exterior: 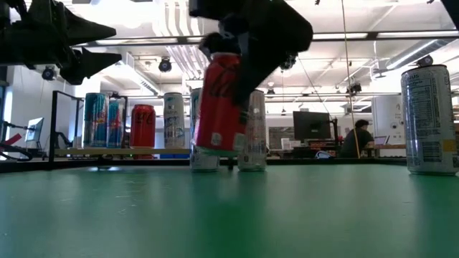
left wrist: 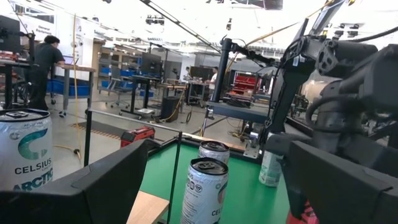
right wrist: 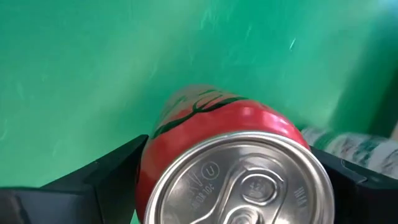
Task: Place canned beverage on shelf
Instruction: Move the red soda can to the center of the table
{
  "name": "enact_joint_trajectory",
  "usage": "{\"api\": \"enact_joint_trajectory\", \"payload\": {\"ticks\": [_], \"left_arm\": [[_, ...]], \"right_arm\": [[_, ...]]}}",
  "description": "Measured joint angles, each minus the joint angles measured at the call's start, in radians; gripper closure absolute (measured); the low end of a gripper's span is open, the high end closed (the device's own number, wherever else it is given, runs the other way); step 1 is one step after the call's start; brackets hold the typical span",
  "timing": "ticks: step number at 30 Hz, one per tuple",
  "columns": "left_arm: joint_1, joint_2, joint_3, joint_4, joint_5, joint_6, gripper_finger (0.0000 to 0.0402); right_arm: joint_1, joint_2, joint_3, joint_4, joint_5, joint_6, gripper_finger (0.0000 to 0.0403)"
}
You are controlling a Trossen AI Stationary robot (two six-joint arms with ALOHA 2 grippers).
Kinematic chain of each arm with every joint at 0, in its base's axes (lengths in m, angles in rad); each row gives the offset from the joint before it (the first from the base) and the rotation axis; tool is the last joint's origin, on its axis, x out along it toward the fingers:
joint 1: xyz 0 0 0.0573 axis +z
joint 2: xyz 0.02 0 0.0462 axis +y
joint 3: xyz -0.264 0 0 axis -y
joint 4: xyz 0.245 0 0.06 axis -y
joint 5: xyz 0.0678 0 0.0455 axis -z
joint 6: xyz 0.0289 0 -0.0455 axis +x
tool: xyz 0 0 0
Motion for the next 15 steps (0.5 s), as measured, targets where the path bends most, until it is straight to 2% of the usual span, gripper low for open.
{"api": "enact_joint_trajectory", "payload": {"ticks": [7, 12, 15], "left_arm": [[0.000, 0.001, 0.000, -0.001, 0.000, 0.000, 0.0027], [0.000, 0.005, 0.000, 0.001, 0.000, 0.000, 0.0027], [0.000, 0.005, 0.000, 0.000, 0.000, 0.000, 0.0027]], "right_arm": [[-0.021, 0.044, 0.061, -0.023, -0.012, -0.171, 0.0077], [-0.035, 0.051, 0.091, -0.089, -0.155, -0.351, 0.0077], [-0.035, 0.050, 0.089, -0.097, -0.179, -0.435, 0.0077]]}}
